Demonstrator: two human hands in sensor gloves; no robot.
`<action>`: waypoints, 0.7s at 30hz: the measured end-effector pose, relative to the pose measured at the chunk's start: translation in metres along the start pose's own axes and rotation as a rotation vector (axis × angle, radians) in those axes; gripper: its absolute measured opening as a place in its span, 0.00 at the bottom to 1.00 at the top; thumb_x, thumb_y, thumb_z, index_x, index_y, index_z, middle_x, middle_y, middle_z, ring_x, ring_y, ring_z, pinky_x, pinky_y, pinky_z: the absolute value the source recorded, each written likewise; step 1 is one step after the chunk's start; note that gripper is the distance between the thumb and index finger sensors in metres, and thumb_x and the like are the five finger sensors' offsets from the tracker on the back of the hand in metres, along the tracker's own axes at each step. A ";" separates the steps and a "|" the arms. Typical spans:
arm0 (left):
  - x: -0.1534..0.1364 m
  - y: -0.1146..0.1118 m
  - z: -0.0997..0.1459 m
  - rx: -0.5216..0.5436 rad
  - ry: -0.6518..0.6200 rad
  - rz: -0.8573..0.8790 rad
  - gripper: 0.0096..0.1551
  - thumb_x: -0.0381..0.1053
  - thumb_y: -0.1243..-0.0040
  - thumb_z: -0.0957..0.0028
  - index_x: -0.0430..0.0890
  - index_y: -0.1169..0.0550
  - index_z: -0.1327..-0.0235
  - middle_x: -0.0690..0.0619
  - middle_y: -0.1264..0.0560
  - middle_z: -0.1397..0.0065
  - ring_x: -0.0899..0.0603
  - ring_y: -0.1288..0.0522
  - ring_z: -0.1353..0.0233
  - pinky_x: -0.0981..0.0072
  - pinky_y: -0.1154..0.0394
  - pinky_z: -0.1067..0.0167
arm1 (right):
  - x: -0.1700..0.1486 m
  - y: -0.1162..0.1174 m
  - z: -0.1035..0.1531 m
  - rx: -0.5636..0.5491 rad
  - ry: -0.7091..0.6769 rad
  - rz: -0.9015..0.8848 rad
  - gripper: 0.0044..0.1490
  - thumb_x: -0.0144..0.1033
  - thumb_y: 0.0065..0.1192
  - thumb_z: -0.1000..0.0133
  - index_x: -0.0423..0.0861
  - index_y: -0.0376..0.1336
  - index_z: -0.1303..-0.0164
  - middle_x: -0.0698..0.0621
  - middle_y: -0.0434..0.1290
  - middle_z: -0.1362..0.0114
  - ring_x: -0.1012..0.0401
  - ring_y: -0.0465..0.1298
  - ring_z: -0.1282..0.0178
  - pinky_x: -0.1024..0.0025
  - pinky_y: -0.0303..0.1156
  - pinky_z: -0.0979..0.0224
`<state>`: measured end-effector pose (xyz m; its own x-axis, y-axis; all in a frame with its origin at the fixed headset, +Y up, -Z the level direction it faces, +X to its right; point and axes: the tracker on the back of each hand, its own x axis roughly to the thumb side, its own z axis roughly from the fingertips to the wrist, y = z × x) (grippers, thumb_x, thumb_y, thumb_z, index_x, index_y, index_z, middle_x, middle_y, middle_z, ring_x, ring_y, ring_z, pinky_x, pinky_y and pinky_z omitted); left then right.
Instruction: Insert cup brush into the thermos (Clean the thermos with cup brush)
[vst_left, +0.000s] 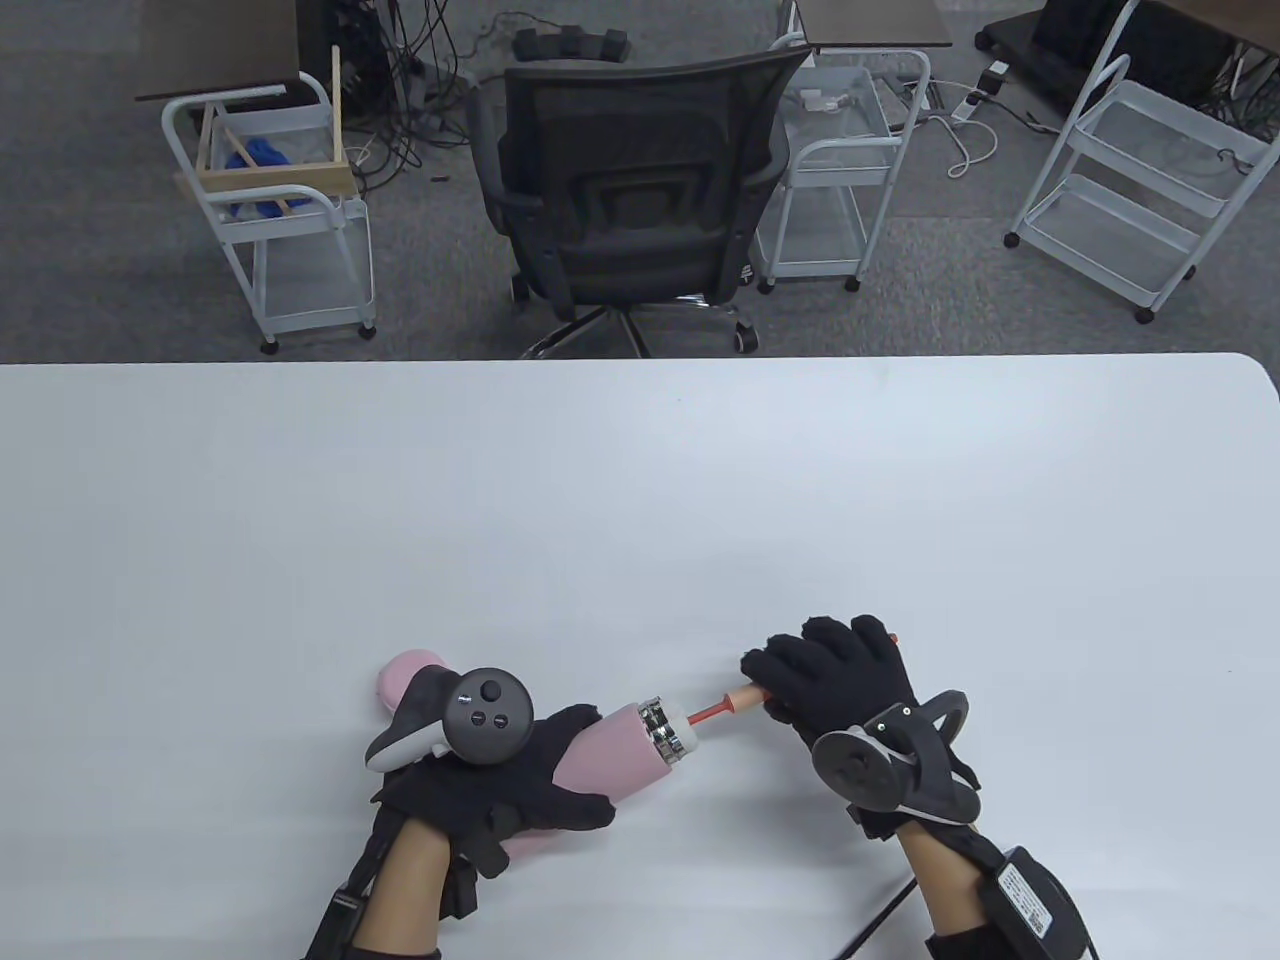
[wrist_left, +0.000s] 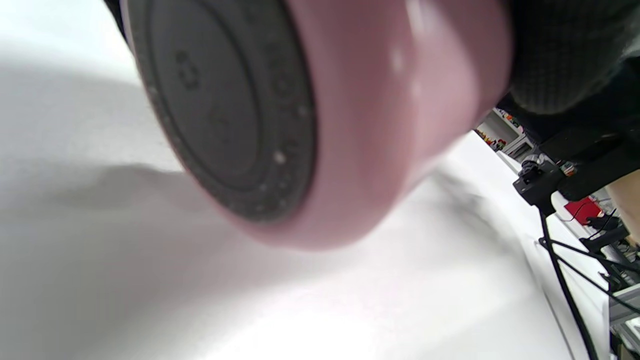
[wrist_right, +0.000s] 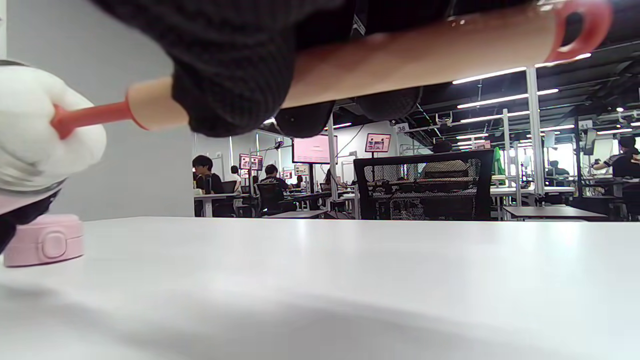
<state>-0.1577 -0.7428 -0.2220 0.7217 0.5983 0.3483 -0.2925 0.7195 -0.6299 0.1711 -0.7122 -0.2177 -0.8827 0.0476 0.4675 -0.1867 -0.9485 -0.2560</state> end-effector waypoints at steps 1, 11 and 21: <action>-0.001 0.000 0.000 0.000 -0.004 0.008 0.48 0.73 0.45 0.38 0.46 0.45 0.18 0.35 0.42 0.14 0.26 0.36 0.20 0.36 0.31 0.29 | -0.002 0.000 0.000 0.003 0.007 -0.012 0.34 0.45 0.65 0.46 0.66 0.63 0.26 0.58 0.69 0.22 0.45 0.69 0.19 0.33 0.55 0.20; -0.010 0.006 0.008 0.029 0.031 0.006 0.48 0.72 0.45 0.38 0.46 0.45 0.18 0.35 0.42 0.15 0.26 0.36 0.20 0.36 0.31 0.29 | -0.016 -0.003 0.000 -0.018 0.065 0.015 0.34 0.44 0.65 0.46 0.65 0.62 0.26 0.58 0.69 0.22 0.45 0.69 0.19 0.33 0.56 0.20; -0.024 0.021 0.022 0.318 -0.033 0.135 0.48 0.72 0.46 0.38 0.45 0.46 0.18 0.35 0.43 0.14 0.27 0.37 0.19 0.36 0.32 0.28 | -0.068 0.005 0.008 -0.017 0.369 -0.050 0.34 0.45 0.65 0.43 0.58 0.63 0.24 0.53 0.72 0.25 0.48 0.74 0.29 0.40 0.64 0.25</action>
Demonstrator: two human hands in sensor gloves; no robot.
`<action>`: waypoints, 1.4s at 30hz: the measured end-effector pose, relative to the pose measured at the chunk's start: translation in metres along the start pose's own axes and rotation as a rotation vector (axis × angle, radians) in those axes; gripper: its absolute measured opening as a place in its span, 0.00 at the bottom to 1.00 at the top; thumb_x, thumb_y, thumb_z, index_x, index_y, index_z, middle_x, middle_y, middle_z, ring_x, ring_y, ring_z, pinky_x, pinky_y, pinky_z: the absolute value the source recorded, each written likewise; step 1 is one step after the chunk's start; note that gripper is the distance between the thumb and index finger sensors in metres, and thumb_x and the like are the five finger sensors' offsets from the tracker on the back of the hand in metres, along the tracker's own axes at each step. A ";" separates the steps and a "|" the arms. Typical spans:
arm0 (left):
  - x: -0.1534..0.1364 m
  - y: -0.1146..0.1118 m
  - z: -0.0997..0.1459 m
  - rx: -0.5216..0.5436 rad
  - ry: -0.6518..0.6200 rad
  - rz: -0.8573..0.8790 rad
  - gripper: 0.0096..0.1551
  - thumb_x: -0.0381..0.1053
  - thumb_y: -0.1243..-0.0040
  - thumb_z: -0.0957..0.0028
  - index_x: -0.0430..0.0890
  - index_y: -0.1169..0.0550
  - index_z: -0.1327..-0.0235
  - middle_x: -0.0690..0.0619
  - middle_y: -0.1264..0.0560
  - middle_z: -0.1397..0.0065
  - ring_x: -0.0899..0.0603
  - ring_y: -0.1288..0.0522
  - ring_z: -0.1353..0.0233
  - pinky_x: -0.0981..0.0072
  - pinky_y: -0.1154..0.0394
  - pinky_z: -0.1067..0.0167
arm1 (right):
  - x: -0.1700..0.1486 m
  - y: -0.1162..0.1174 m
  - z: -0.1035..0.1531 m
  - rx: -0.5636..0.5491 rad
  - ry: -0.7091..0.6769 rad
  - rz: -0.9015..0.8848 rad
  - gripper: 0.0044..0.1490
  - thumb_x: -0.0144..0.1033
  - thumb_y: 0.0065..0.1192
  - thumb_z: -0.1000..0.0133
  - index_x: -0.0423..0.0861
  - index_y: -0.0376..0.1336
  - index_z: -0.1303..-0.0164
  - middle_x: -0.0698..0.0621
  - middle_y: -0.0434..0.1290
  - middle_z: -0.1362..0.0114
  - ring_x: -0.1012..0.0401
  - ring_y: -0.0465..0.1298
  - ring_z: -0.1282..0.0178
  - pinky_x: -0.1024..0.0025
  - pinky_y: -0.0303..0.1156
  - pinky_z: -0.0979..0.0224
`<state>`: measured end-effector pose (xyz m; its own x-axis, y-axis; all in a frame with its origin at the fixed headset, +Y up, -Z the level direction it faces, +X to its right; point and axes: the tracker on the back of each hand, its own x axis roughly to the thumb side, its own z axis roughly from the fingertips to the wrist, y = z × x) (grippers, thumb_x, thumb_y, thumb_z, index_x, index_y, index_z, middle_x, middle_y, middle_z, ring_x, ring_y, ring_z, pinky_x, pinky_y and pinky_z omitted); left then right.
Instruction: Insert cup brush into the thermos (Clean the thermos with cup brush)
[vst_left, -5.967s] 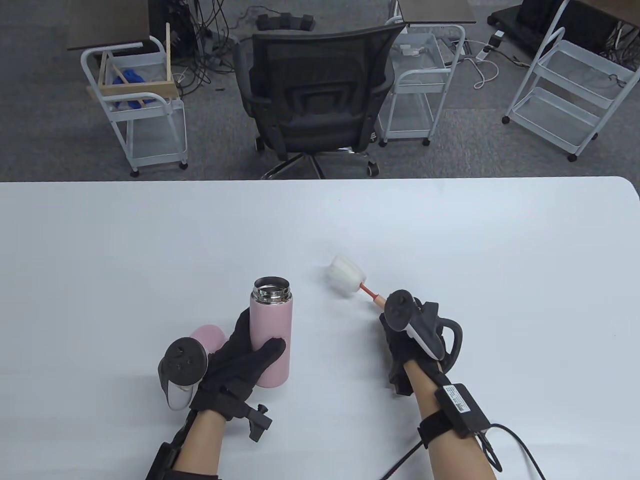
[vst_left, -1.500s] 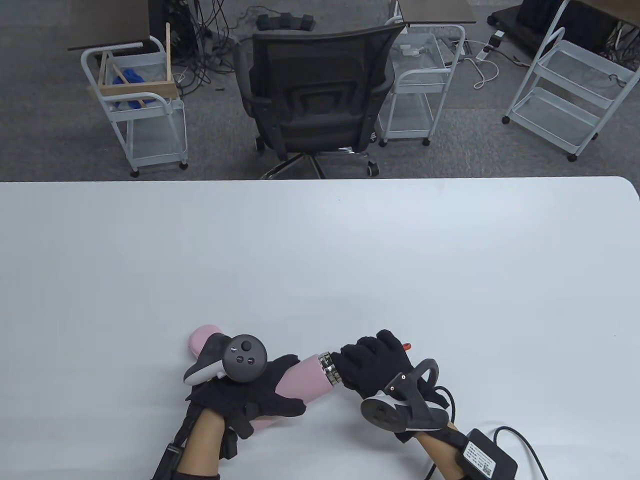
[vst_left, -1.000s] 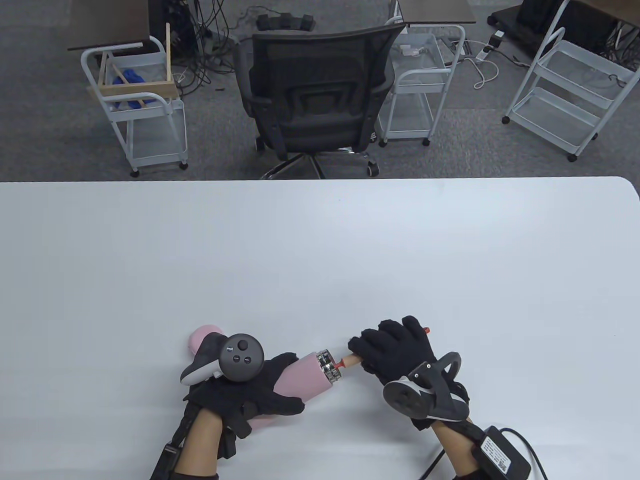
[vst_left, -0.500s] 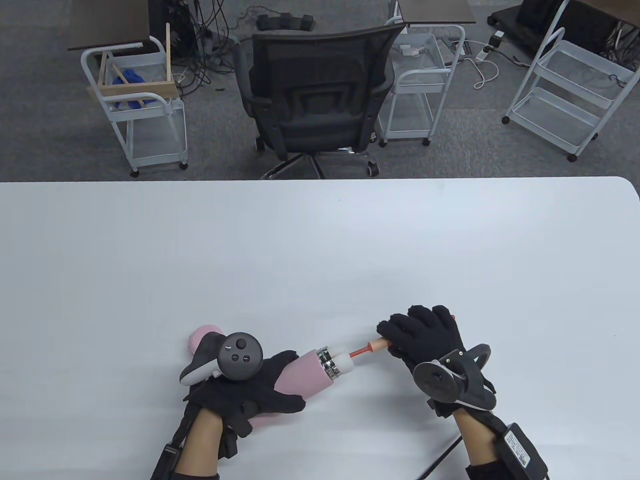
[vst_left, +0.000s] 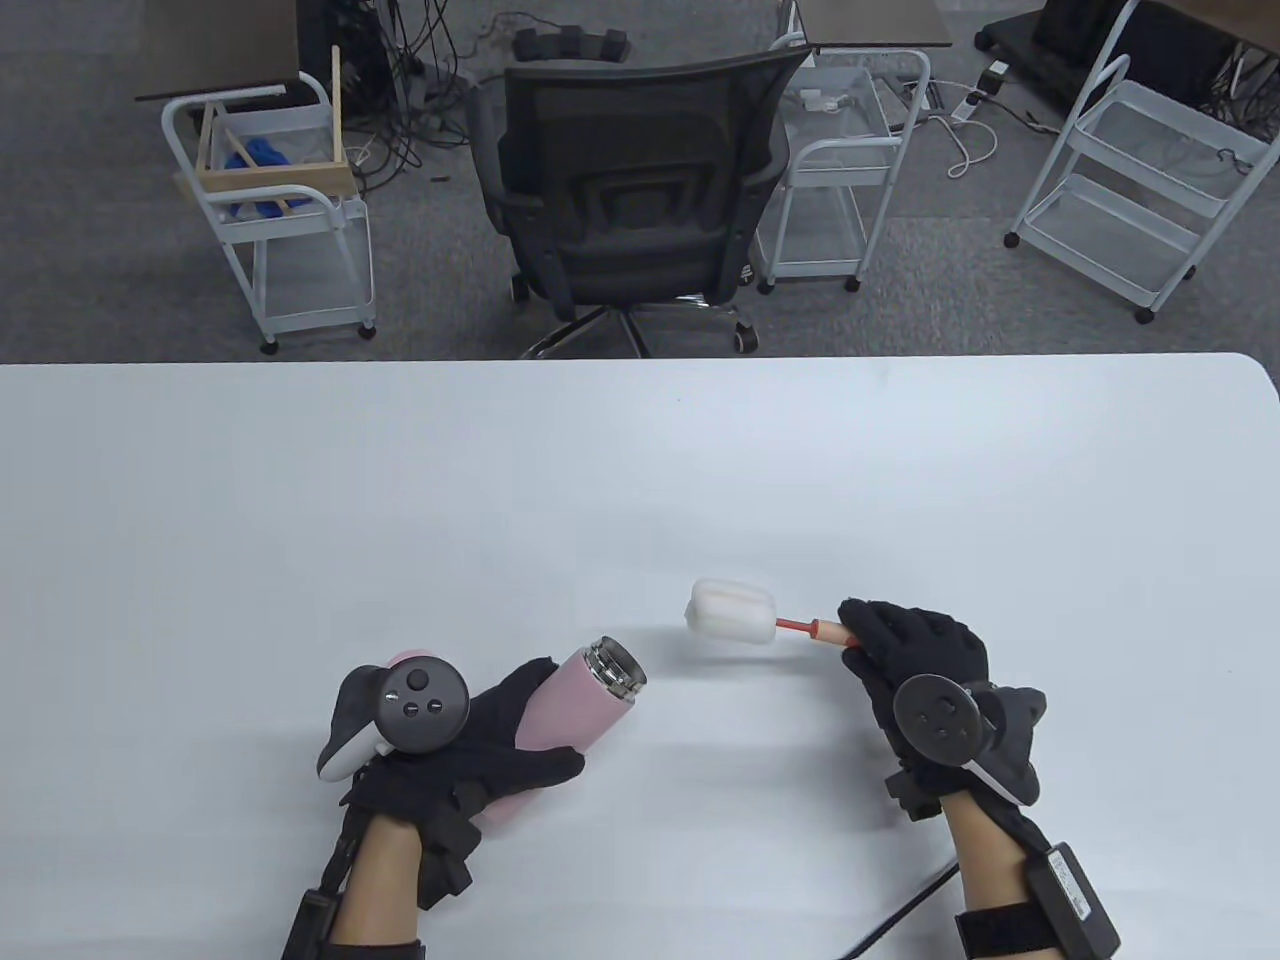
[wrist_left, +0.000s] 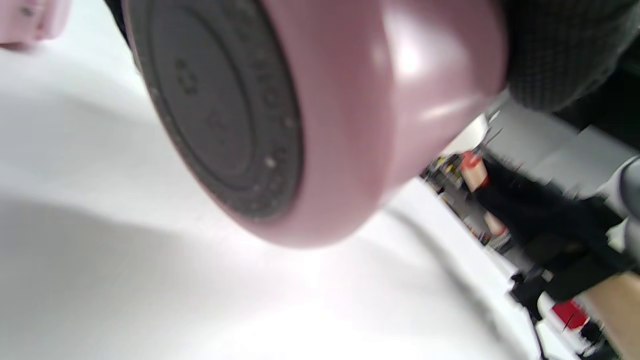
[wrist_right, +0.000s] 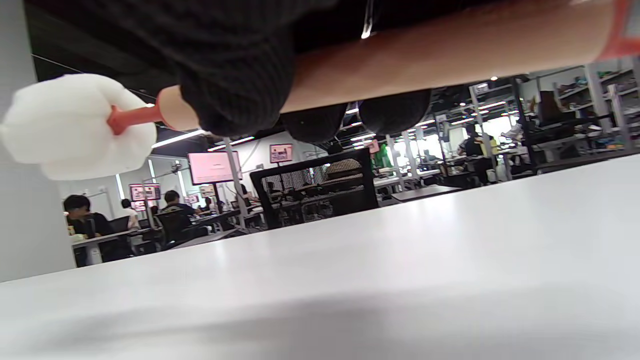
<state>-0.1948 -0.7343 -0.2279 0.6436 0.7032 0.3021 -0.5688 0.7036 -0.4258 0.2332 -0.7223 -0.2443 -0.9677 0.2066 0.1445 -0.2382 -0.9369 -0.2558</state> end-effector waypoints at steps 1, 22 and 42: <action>0.001 0.001 0.001 0.034 -0.019 0.027 0.48 0.72 0.46 0.38 0.45 0.47 0.18 0.35 0.43 0.14 0.27 0.38 0.19 0.35 0.32 0.28 | -0.002 0.002 -0.001 0.019 0.023 0.002 0.34 0.45 0.65 0.43 0.57 0.63 0.24 0.52 0.72 0.25 0.48 0.74 0.30 0.40 0.64 0.25; -0.009 0.013 0.020 0.604 -0.205 0.441 0.47 0.73 0.50 0.37 0.46 0.48 0.19 0.37 0.44 0.14 0.28 0.37 0.19 0.37 0.31 0.29 | -0.012 0.041 -0.009 0.334 0.271 0.176 0.33 0.46 0.65 0.39 0.48 0.65 0.24 0.45 0.73 0.27 0.46 0.75 0.32 0.40 0.65 0.27; -0.006 0.007 0.016 0.592 -0.171 0.443 0.46 0.69 0.51 0.34 0.44 0.51 0.19 0.36 0.48 0.13 0.26 0.41 0.18 0.35 0.34 0.29 | -0.016 -0.003 -0.001 0.025 0.206 -0.468 0.55 0.64 0.63 0.43 0.41 0.53 0.15 0.36 0.60 0.16 0.35 0.65 0.21 0.34 0.60 0.24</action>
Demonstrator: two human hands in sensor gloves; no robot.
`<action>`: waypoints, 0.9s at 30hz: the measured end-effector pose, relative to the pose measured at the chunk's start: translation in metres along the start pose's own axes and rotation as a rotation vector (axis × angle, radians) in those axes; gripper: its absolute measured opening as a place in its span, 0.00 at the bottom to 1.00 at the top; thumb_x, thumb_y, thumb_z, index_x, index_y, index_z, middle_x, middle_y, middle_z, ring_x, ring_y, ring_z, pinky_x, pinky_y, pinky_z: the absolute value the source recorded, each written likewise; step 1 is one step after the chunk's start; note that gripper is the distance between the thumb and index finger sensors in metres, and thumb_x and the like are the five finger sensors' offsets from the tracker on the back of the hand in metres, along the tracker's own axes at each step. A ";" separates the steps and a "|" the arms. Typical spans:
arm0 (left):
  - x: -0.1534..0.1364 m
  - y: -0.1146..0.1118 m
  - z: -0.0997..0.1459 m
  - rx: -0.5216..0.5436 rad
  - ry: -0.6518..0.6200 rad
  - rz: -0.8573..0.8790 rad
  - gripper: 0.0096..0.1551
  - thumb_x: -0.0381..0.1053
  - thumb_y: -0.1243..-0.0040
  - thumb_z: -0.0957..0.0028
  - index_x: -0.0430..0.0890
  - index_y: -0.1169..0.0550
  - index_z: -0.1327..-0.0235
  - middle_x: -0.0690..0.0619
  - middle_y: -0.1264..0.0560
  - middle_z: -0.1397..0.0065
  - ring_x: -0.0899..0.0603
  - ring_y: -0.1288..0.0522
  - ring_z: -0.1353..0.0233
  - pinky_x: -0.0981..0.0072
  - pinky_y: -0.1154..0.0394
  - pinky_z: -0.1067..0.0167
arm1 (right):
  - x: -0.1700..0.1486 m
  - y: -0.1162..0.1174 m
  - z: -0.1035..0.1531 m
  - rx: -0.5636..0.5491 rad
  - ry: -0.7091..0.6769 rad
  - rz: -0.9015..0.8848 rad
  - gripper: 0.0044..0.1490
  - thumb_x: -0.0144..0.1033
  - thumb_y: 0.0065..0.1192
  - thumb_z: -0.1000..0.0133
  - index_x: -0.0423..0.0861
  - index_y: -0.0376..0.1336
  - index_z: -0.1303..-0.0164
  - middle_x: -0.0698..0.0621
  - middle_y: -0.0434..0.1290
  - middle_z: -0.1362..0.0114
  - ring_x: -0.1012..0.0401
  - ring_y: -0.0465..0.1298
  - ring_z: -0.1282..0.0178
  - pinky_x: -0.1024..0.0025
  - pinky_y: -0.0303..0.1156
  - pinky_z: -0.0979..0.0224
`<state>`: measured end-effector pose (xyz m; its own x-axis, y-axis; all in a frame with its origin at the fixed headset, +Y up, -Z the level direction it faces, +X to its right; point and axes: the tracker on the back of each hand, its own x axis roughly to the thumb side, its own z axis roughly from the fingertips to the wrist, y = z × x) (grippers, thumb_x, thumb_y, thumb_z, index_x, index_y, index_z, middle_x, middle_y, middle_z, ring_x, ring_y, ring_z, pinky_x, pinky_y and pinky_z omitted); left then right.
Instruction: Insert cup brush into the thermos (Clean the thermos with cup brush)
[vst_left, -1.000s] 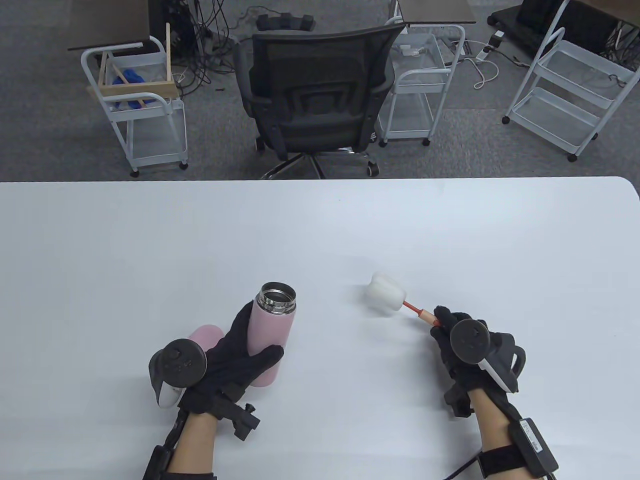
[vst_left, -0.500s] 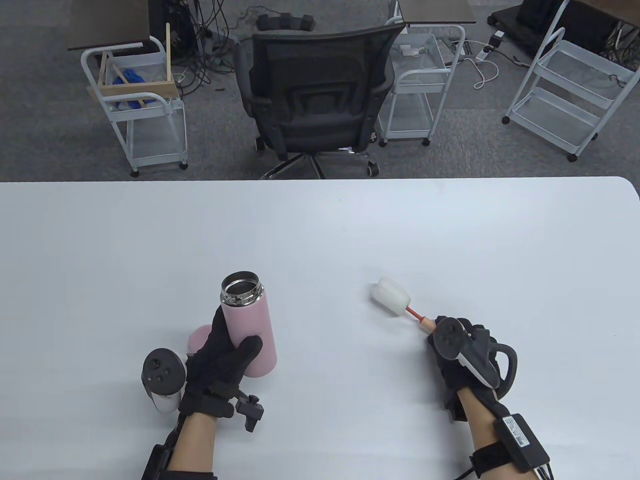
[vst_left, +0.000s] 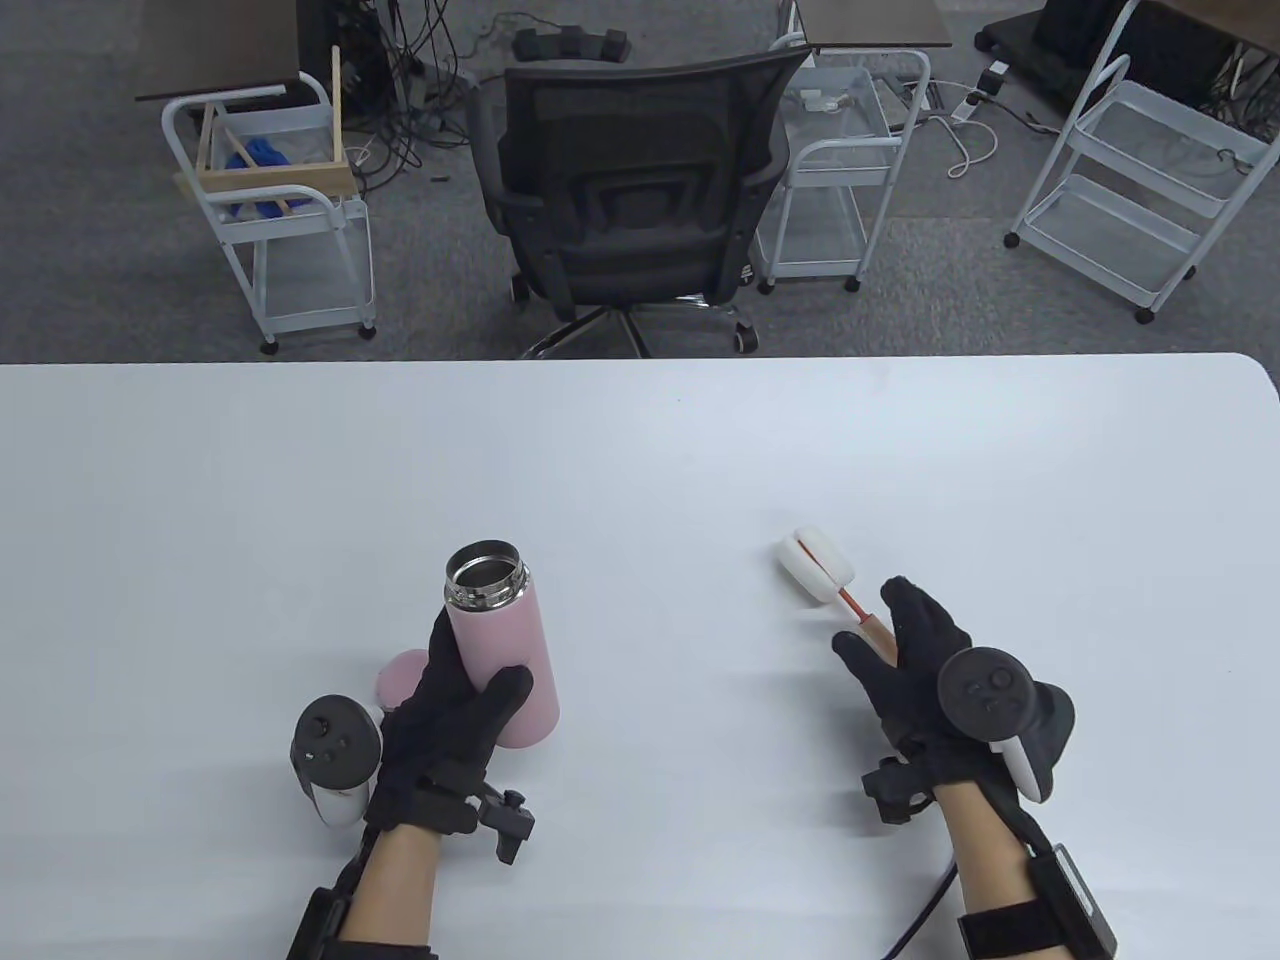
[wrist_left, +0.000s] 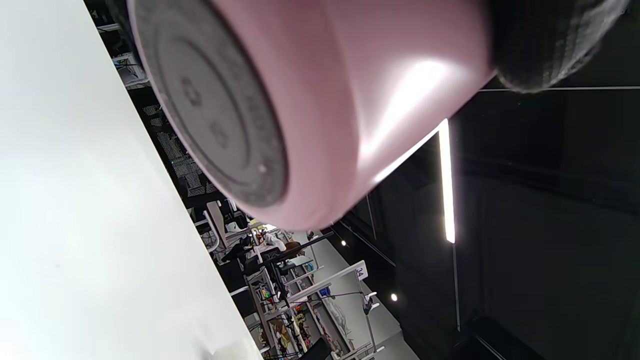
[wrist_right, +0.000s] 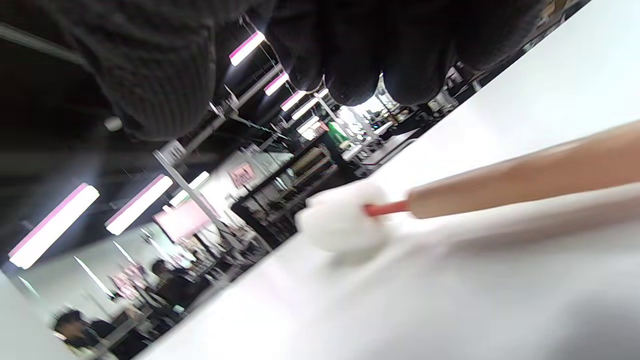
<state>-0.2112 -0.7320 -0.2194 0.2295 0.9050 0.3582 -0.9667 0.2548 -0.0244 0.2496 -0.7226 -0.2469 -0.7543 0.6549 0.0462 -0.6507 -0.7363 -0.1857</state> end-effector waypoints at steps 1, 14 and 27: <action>0.000 -0.001 0.000 -0.005 0.002 0.008 0.46 0.69 0.51 0.33 0.44 0.51 0.19 0.36 0.48 0.13 0.26 0.42 0.17 0.35 0.34 0.29 | 0.001 -0.001 0.001 0.009 0.007 -0.030 0.56 0.65 0.63 0.43 0.40 0.52 0.15 0.36 0.59 0.16 0.34 0.64 0.20 0.34 0.59 0.24; 0.001 -0.034 -0.002 -0.141 0.035 0.056 0.42 0.63 0.53 0.28 0.41 0.55 0.20 0.35 0.52 0.13 0.24 0.45 0.17 0.33 0.36 0.28 | 0.026 0.014 0.012 0.114 -0.067 -0.586 0.63 0.68 0.62 0.45 0.38 0.46 0.13 0.33 0.52 0.14 0.31 0.59 0.18 0.32 0.56 0.24; 0.006 -0.087 -0.001 -0.329 0.080 0.207 0.38 0.56 0.55 0.23 0.38 0.58 0.22 0.33 0.55 0.14 0.22 0.48 0.16 0.33 0.38 0.26 | 0.079 0.066 0.030 0.416 -0.145 -0.736 0.67 0.68 0.64 0.45 0.35 0.42 0.14 0.31 0.48 0.13 0.31 0.60 0.19 0.33 0.60 0.24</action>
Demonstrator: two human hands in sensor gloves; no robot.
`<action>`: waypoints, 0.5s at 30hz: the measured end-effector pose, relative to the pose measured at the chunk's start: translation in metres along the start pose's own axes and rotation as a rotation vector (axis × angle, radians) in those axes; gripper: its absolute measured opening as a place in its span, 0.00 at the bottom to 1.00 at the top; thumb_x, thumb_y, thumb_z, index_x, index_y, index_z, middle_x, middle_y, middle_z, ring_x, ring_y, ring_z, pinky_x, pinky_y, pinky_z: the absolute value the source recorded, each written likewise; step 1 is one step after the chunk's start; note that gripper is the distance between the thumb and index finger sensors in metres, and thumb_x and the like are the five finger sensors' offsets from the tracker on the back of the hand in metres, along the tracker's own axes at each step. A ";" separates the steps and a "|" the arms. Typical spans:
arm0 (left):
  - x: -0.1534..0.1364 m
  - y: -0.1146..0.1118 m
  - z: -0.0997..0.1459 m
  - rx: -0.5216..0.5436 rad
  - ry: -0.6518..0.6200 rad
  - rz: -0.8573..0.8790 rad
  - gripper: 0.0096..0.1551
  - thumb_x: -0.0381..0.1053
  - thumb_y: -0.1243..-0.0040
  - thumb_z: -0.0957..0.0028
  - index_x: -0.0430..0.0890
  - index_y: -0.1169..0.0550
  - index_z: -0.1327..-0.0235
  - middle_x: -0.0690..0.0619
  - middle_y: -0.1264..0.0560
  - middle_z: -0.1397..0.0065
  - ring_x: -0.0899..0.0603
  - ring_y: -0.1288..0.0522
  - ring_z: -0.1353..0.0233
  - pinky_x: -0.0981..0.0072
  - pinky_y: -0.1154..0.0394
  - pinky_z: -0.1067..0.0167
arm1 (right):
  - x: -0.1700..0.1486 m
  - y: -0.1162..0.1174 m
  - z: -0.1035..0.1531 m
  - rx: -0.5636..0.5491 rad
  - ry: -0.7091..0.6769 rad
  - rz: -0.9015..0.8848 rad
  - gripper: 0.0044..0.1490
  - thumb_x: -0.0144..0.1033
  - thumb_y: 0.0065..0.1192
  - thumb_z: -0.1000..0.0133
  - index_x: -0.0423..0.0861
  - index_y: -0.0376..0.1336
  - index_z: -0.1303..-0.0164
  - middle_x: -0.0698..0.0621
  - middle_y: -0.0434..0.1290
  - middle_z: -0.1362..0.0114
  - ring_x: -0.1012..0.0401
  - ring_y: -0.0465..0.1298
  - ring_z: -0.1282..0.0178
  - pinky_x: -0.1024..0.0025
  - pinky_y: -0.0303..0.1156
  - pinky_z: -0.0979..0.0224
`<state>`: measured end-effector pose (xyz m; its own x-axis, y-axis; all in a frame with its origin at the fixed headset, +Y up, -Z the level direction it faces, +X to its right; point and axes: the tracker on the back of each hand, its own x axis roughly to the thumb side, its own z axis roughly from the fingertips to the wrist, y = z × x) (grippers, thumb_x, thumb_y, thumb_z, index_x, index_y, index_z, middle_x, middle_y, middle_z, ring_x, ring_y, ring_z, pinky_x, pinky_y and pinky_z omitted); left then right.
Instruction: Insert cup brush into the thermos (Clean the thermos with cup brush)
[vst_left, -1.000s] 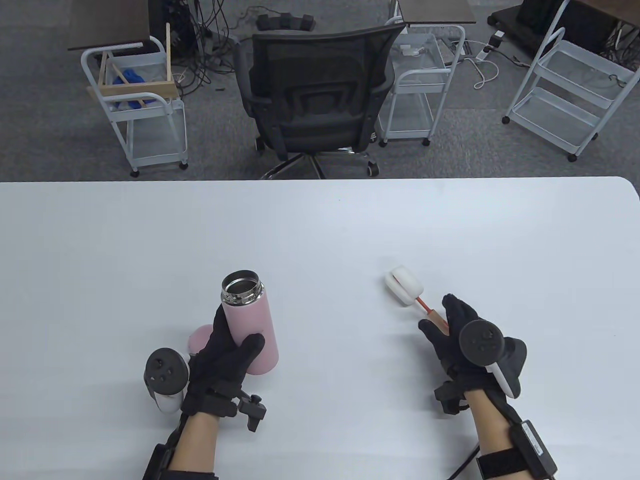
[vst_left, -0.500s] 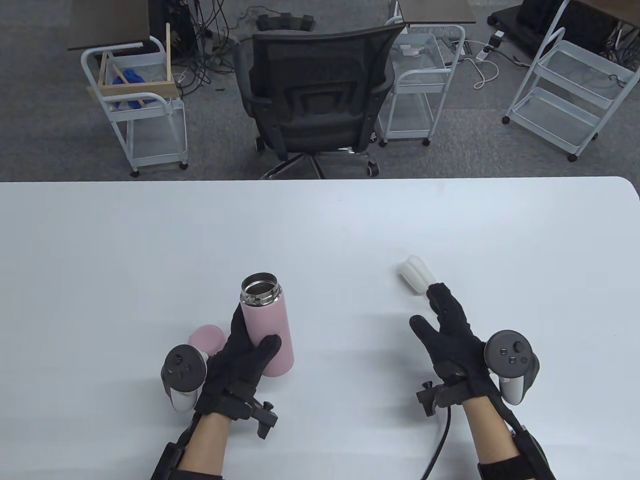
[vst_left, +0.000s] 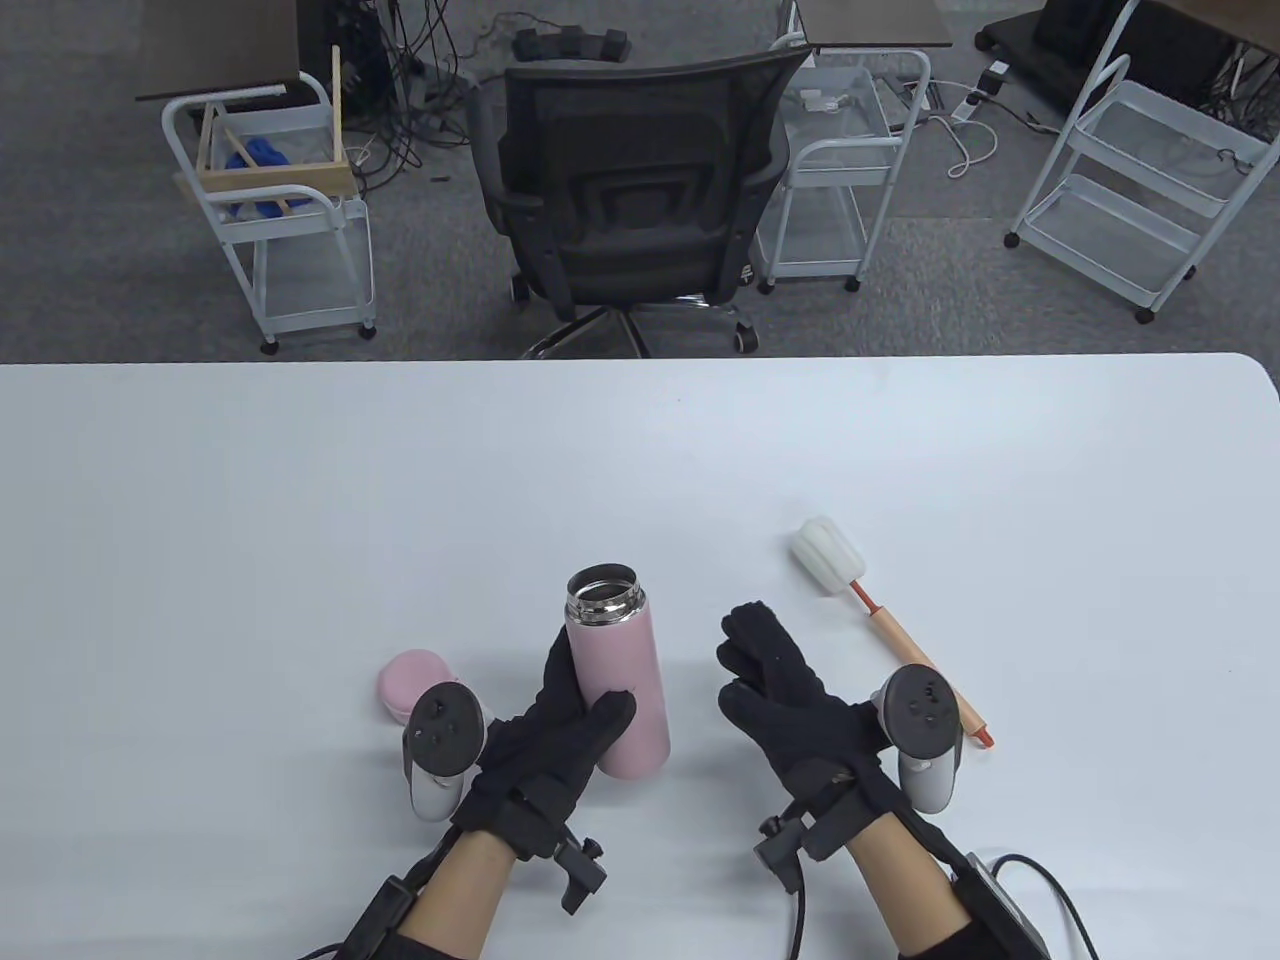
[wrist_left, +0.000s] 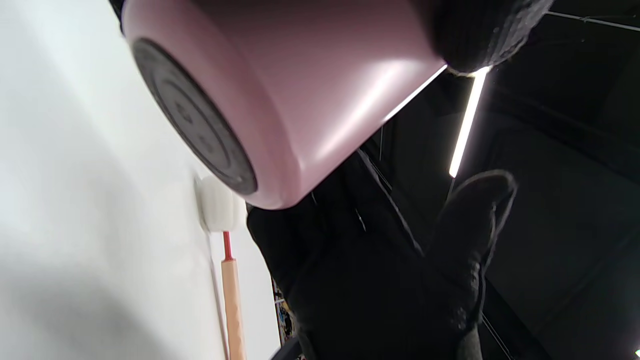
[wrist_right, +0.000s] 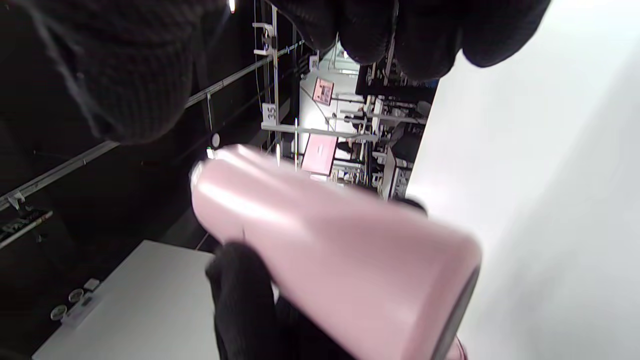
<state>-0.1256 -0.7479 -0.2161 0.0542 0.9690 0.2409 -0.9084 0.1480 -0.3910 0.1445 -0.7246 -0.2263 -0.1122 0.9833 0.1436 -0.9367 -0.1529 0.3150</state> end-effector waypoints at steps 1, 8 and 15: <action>0.000 -0.006 -0.002 -0.014 0.001 0.014 0.37 0.55 0.55 0.22 0.38 0.58 0.22 0.33 0.56 0.14 0.22 0.49 0.16 0.33 0.39 0.26 | 0.000 0.004 -0.001 0.018 0.004 -0.001 0.66 0.68 0.64 0.44 0.35 0.42 0.14 0.32 0.48 0.13 0.32 0.61 0.19 0.33 0.61 0.24; 0.006 -0.039 -0.007 -0.100 -0.022 -0.047 0.27 0.45 0.59 0.18 0.37 0.56 0.22 0.34 0.54 0.15 0.25 0.47 0.17 0.39 0.37 0.24 | -0.003 0.012 0.002 0.066 0.023 -0.017 0.54 0.61 0.64 0.40 0.40 0.43 0.20 0.34 0.46 0.15 0.29 0.54 0.19 0.37 0.61 0.25; 0.011 -0.034 -0.007 -0.076 -0.040 -0.113 0.22 0.42 0.52 0.21 0.41 0.43 0.20 0.40 0.42 0.16 0.34 0.34 0.18 0.48 0.27 0.26 | -0.007 0.000 0.001 0.013 0.031 -0.030 0.57 0.58 0.70 0.47 0.39 0.46 0.22 0.32 0.53 0.18 0.30 0.60 0.21 0.36 0.66 0.30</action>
<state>-0.0913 -0.7411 -0.2064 0.1364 0.9371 0.3213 -0.8633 0.2715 -0.4254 0.1454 -0.7321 -0.2261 -0.0947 0.9899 0.1053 -0.9353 -0.1247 0.3311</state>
